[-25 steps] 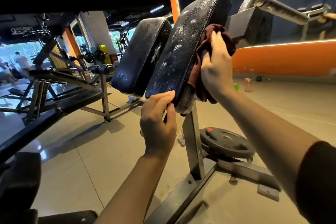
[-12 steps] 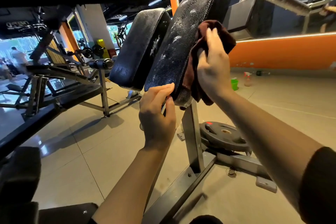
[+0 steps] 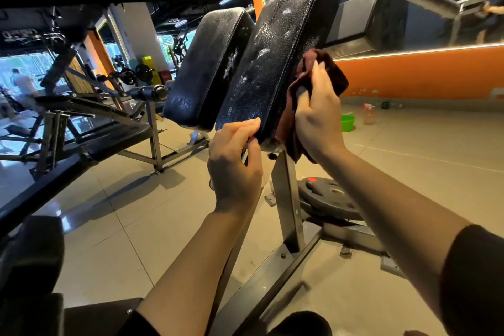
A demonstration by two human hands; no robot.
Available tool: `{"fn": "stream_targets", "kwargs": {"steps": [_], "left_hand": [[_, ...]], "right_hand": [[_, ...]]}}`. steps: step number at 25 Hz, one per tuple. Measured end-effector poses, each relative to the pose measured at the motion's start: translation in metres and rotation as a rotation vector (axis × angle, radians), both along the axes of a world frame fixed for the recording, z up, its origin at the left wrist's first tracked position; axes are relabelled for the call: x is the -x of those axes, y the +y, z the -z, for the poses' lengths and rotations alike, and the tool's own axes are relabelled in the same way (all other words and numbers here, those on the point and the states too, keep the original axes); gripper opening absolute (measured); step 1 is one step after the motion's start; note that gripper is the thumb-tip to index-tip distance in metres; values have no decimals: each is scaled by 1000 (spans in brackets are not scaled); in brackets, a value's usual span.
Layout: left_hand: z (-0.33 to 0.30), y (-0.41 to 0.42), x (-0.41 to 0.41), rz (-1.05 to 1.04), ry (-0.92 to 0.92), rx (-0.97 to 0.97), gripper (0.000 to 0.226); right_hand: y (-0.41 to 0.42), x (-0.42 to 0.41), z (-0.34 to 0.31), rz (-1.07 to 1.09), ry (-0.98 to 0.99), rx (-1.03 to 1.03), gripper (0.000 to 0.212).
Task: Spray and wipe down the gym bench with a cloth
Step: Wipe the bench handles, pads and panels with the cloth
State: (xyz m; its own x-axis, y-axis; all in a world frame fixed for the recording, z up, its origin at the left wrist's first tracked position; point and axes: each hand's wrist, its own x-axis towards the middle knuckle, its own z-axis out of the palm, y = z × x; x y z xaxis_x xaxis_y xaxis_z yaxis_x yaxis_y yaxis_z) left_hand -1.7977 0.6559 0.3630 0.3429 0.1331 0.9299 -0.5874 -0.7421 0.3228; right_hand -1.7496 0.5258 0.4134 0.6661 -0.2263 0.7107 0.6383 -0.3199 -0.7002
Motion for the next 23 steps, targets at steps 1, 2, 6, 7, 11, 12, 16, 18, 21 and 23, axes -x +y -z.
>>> {"fn": "stream_targets", "kwargs": {"steps": [1, 2, 6, 7, 11, 12, 16, 18, 21, 23], "left_hand": [[0, -1, 0, -4, 1, 6, 23], [1, -2, 0, -3, 2, 13, 24], [3, -2, -1, 6, -4, 17, 24], [4, -1, -1, 7, -4, 18, 24], [2, -1, -2, -3, -21, 16, 23], [2, -2, -2, -3, -22, 22, 23], [4, -2, -4, 11, -20, 39, 24], [5, -1, -4, 13, -18, 32, 23], [5, 1, -4, 18, -18, 28, 23], [4, 0, -4, 23, -20, 23, 23]], "right_hand": [[7, 7, 11, 14, 3, 8, 48], [17, 18, 27, 29, -13, 41, 51], [35, 44, 55, 63, -129, 224, 54], [28, 33, 38, 64, -112, 204, 53], [-1, -9, -23, 115, -31, 108, 49], [3, -5, -18, 127, -28, 93, 50], [39, 40, 50, 105, -137, 192, 52], [37, 40, 54, 106, -162, 271, 53], [13, 6, 7, 117, -106, 231, 53], [-2, -10, -15, 114, -92, 169, 53]]}}
